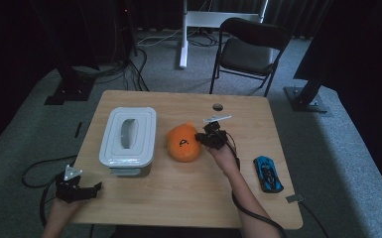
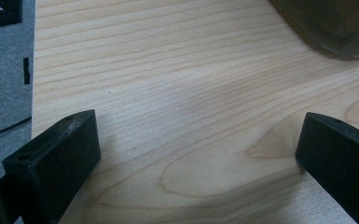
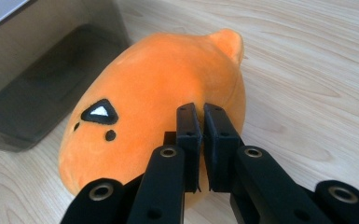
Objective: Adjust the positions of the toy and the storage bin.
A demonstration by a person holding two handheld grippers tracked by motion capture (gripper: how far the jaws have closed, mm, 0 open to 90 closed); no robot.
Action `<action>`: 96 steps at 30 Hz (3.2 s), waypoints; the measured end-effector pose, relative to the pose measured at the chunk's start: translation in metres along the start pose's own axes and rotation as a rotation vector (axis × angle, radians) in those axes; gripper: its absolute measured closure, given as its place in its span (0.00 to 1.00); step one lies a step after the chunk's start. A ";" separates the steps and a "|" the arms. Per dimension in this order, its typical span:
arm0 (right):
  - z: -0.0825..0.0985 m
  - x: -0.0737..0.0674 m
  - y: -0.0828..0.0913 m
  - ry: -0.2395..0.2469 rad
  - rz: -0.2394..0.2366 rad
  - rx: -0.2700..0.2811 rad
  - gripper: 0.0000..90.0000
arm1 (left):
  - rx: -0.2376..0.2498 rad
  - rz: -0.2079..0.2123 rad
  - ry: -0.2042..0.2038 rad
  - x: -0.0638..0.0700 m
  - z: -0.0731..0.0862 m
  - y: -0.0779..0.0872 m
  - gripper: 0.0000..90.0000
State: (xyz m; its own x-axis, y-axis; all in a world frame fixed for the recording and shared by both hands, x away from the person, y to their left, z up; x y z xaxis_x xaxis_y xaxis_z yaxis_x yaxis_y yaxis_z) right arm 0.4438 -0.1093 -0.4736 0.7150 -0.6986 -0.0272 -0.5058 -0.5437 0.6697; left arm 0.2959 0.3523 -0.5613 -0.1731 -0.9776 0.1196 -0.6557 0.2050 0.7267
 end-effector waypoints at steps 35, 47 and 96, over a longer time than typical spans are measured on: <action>0.049 0.041 0.053 -0.136 0.067 0.019 0.76 | 0.000 0.000 0.000 0.000 0.000 0.000 0.00; 0.057 0.039 0.066 -0.153 0.043 0.034 0.54 | 0.000 0.000 0.000 0.000 0.000 0.000 0.00; 0.047 -0.045 0.003 0.074 -0.131 -0.068 0.68 | 0.000 0.000 0.000 0.000 0.000 0.000 0.00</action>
State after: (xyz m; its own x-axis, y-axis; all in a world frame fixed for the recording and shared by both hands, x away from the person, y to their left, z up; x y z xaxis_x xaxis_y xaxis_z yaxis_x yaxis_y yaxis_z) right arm 0.3875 -0.1009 -0.5054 0.8074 -0.5865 -0.0645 -0.3740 -0.5933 0.7128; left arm 0.2959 0.3524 -0.5613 -0.1732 -0.9776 0.1197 -0.6556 0.2052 0.7267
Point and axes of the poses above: each handheld gripper's, and its own axes: y roughly backward along the jaws, z roughly out of its underside, x roughly to its right, the point moved 2 cm from there along -y, roughly forward along the jaws, and after that the axes turned 11 degrees about y, right-handed, at the moved point
